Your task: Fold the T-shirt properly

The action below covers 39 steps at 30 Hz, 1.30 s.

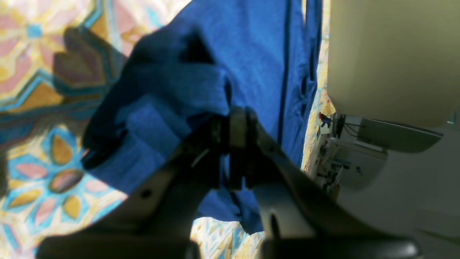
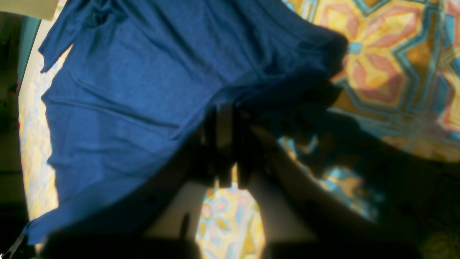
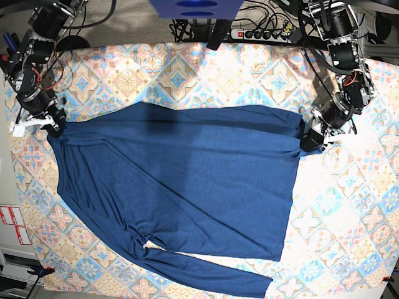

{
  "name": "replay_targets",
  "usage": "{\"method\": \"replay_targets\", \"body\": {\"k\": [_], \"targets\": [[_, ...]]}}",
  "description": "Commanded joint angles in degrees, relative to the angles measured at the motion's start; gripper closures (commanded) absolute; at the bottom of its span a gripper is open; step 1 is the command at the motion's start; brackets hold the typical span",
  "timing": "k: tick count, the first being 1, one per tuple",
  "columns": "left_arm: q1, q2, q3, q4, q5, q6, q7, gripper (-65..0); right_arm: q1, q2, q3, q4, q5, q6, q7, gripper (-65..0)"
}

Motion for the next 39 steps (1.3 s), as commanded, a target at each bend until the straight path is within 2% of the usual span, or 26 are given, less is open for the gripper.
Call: {"method": "replay_targets", "body": {"k": [1, 3, 8, 12, 17, 22, 25, 33, 36, 39], "targets": [[-0.56, 0.07, 0.05, 0.51, -0.98, -0.69, -0.01, 0.0, 0.57, 1.15, 0.25, 1.11, 1.10, 0.40, 1.13, -0.3], [0.14, 0.69, 0.13, 0.24, -0.89, -0.69, 0.08, -0.7, 0.57, 1.15, 0.25, 1.02, 1.10, 0.40, 1.13, -0.3], [0.23, 0.95, 5.85, -2.31, -0.89, -0.42, 1.13, -13.9, 0.66, 1.15, 0.16, 1.02, 1.10, 0.31, 1.13, -0.3], [0.23, 0.95, 6.64, -5.21, -0.98, -0.34, 1.22, -20.5, 0.66, 1.15, 0.16, 1.02, 1.10, 0.31, 1.13, -0.3], [2.69, 0.77, 6.46, -4.86, -1.42, -0.34, 1.66, -24.1, 0.48, 1.15, 0.25, 1.02, 1.10, 0.31, 1.13, -0.3], [7.00, 0.77, 6.46, 2.79, -1.86, -0.51, 4.12, -26.2, 0.31, 1.15, 0.42, 1.02, 1.10, 0.31, 1.13, -0.3], [8.84, 0.77, 6.46, 6.22, -1.86, -0.60, 4.56, -30.6, 0.31, 1.15, 0.42, 1.02, 1.10, 0.31, 1.13, -0.3], [9.11, 0.77, 6.37, 5.61, -1.51, -0.51, 4.21, -45.8, 0.31, 1.15, 0.42, 1.02, 1.10, 0.31, 1.13, -0.3], [8.67, 0.86, 6.37, 2.27, -1.51, -0.51, 4.12, -48.7, 0.31, 1.15, 0.42, 1.02, 1.10, 0.31, 1.13, -0.3], [8.67, 0.95, 6.64, 0.51, -1.42, -0.51, 1.49, -49.5, 0.22, 1.15, 0.42, 1.02, 1.10, 0.31, 1.13, -0.3]]}}
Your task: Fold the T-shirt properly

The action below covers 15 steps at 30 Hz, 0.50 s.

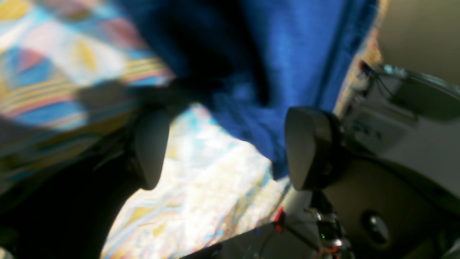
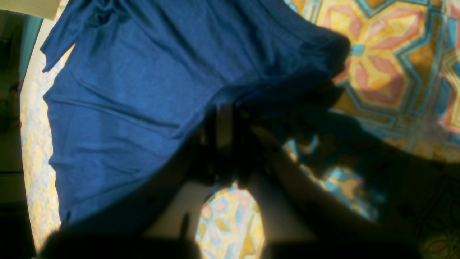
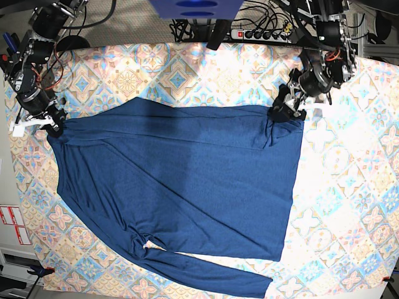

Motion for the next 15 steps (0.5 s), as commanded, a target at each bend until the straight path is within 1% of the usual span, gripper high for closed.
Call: {"method": "replay_targets", "body": {"k": [1, 5, 8, 13, 15], "targets": [[-0.40, -0.60, 0.17, 0.70, -1.22, -0.75, -1.80, -49.6, 0.42, 1.13, 0.40, 1.04, 1.14, 0.37, 1.10, -0.3], [-0.58, -0.60, 0.17, 0.53, -1.13, -0.75, -3.82, -49.6, 0.42, 1.13, 0.40, 1.04, 1.14, 0.37, 1.10, -0.3], [-2.42, -0.60, 0.35, -0.70, -0.61, -0.75, -4.52, -49.6, 0.42, 1.13, 0.40, 1.04, 1.14, 0.37, 1.10, -0.3], [-6.03, -0.51, 0.26, -6.77, 2.91, -0.84, -4.70, -49.6, 0.42, 1.04, 0.40, 1.13, 1.23, 0.37, 1.10, -0.3], [-7.08, -0.43, 0.26, -7.56, 3.97, -0.84, -4.79, -49.6, 0.42, 1.04, 0.40, 1.13, 1.23, 0.37, 1.10, -0.3]]}}
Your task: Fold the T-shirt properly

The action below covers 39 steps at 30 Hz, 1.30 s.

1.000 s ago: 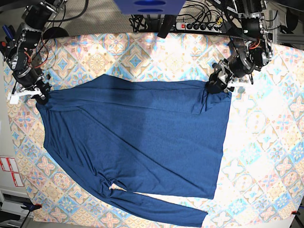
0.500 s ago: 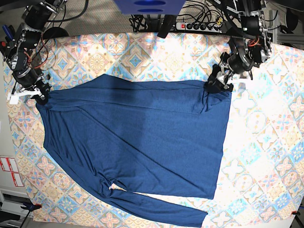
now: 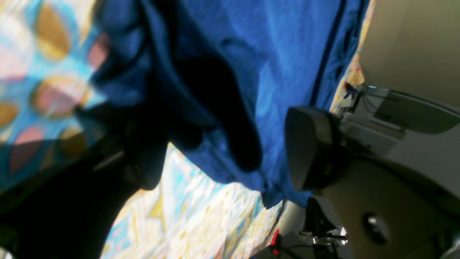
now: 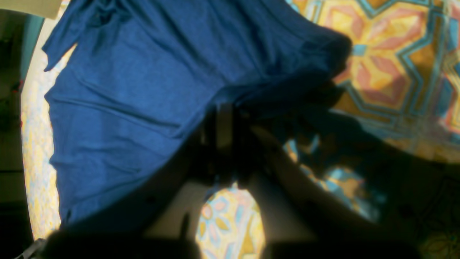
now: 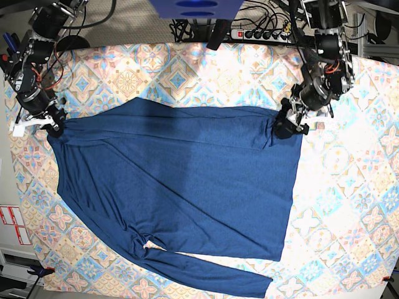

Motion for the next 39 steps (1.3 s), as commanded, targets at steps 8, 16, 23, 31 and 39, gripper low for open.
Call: {"method": "replay_targets", "body": {"k": [8, 16, 23, 31, 39], "targets": [[-4.07, 1.09, -0.07, 0.00, 5.32, 0.65, -0.48, -45.1, 0.53, 1.06, 0.40, 1.13, 1.21, 0.40, 1.08, -0.3], [-4.77, 0.74, -0.51, 0.35, 5.14, 0.56, -0.13, 0.0, 0.53, 1.15, 0.49, 1.13, 1.21, 0.40, 1.08, -0.3], [1.65, -1.02, -0.51, 8.79, 5.05, 0.56, -0.04, 0.0, -0.26, 1.24, 0.58, 1.13, 1.21, 0.40, 1.08, -0.3], [8.33, -2.87, -0.69, 16.62, 3.21, 0.56, -0.22, 0.0, -3.34, 1.24, 0.58, 4.56, 1.21, 0.48, 1.08, -0.3], [2.26, -2.60, -4.03, 16.00, 0.66, 0.56, -0.04, 0.0, 1.76, 1.24, 0.58, 3.42, 1.04, 0.31, 1.17, -0.3]]}}
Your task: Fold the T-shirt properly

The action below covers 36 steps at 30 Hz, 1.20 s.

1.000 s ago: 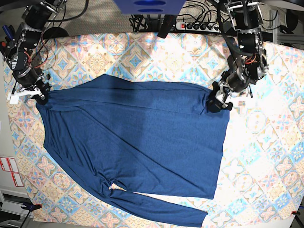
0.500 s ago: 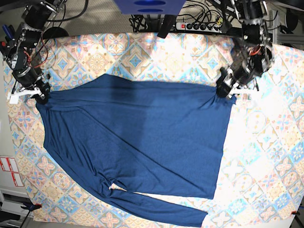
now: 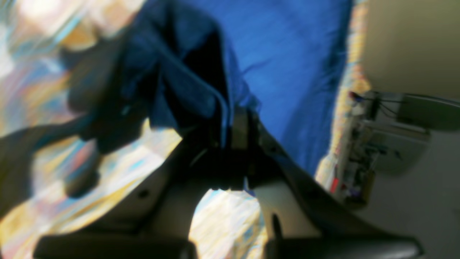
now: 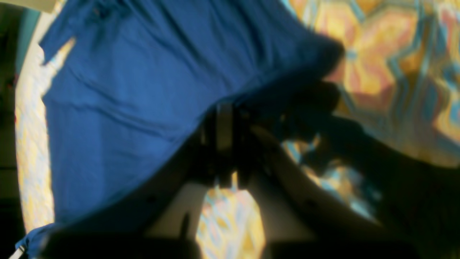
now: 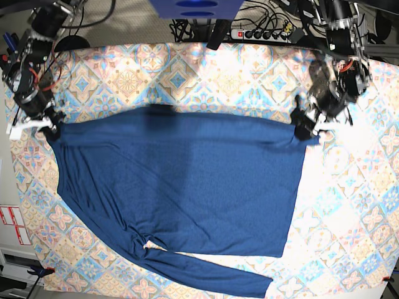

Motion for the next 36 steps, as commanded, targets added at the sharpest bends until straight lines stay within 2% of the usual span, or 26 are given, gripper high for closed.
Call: {"method": "replay_targets", "body": {"k": [1, 9, 15, 19, 24, 32, 34, 36], "targets": [[-1.79, -0.72, -0.33, -0.53, -1.47, -0.38, -0.72, 0.0, 1.76, 1.19, 0.31, 0.29, 1.08, 0.37, 1.37, -0.3], [-11.55, -0.81, -0.42, -13.54, -1.20, -0.38, -1.16, 0.0, 9.68, 1.11, 0.05, -4.81, -7.36, 0.37, 1.37, -0.3], [-17.70, -0.90, -0.51, -17.76, -1.20, -0.38, -1.42, 0.0, 13.28, 1.11, 0.05, -8.68, -9.30, 0.37, 1.37, -0.3], [-20.69, -0.90, -0.51, -21.36, -0.85, -0.38, -3.97, 0.0, 15.04, 1.11, 0.05, -10.17, -9.38, 0.37, 1.72, -0.4], [-24.03, -0.64, -0.16, -24.44, 2.93, -0.38, -4.94, 0.0, 18.38, 1.11, 0.05, -15.01, -9.38, 0.37, 1.81, -0.5], [-27.55, -0.02, 2.57, -30.95, 8.64, -0.38, -10.83, 0.0, 20.58, 1.11, -0.04, -20.99, -9.91, 0.37, 1.89, -0.8], [-28.43, -0.02, 2.83, -33.06, 10.14, -0.38, -12.06, 0.0, 20.58, 1.11, -0.04, -21.16, -11.93, 0.37, 1.89, -2.6], [-28.78, -0.02, 2.92, -33.58, 12.34, -0.38, -12.06, -1.8, 20.49, 1.02, -0.04, -20.64, -14.39, 0.37, 1.81, -7.1]]}}
